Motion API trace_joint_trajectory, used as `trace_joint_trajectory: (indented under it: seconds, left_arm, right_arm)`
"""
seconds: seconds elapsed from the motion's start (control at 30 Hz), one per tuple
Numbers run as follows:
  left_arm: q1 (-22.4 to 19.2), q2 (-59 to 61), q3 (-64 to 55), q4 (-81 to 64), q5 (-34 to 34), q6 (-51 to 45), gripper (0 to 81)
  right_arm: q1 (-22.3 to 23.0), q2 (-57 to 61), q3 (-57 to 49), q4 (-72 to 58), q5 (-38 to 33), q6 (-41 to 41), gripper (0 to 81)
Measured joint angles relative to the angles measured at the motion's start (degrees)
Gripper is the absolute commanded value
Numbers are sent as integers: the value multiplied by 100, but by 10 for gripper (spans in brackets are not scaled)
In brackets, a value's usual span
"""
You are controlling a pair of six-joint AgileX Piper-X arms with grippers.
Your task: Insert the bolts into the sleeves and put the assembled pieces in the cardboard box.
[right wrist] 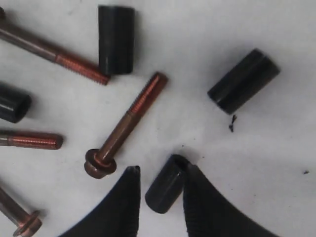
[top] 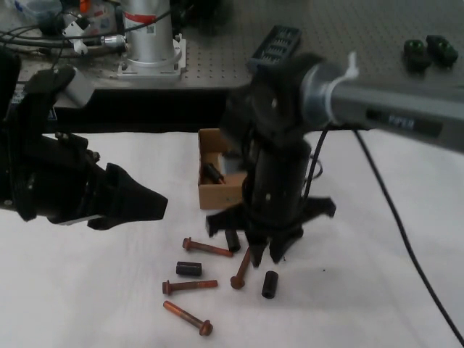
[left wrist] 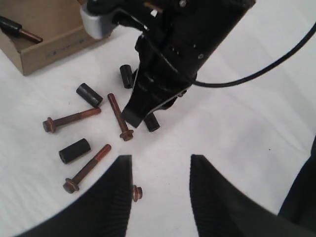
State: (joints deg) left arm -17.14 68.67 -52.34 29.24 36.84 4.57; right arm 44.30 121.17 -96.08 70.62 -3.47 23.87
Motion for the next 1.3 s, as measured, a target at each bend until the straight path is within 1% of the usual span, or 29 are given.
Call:
trace_joint_trajectory:
  seconds: [0.1, 0.13, 0.23, 0.27, 0.33, 0.37, 0.47, 0.73, 0.9, 1.07, 1.3]
  left_arm:
    - [0, -141, 0, 66, -29, 70, 283]
    - [0, -194, 0, 74, -27, 98, 283]
    - [0, -345, 0, 77, -56, 168, 283]
    - [0, -370, 0, 77, -55, 168, 283]
    - [0, -408, 0, 77, -55, 168, 283]
    - [0, -414, 0, 77, -55, 168, 283]
    - [0, -411, 0, 77, -55, 168, 283]
    - [0, -411, 0, 86, -64, 168, 283]
    - [0, -411, 0, 86, -64, 168, 283]
    - [0, -411, 0, 86, -64, 168, 283]
    - [0, -411, 0, 86, -64, 168, 283]
  right_arm:
    - [124, -295, 490, -263, 38, 510, 233]
    - [143, -397, 718, -480, 72, 793, 233]
    - [142, -674, 1001, -800, 129, 1304, 233]
    - [142, -674, 1019, -827, 137, 1304, 233]
    - [142, -777, 1161, -1061, 154, 1609, 233]
    - [142, -786, 1176, -1061, 154, 1633, 233]
    - [142, -805, 1529, -1467, 207, 2095, 233]
    - [61, -805, 1918, -1723, 239, 2364, 233]
    - [-108, -805, 1936, -2023, 212, 2617, 233]
    - [-165, -805, 1936, -2099, 171, 2673, 233]
    - [-188, -720, 1936, -2106, -195, 2671, 233]
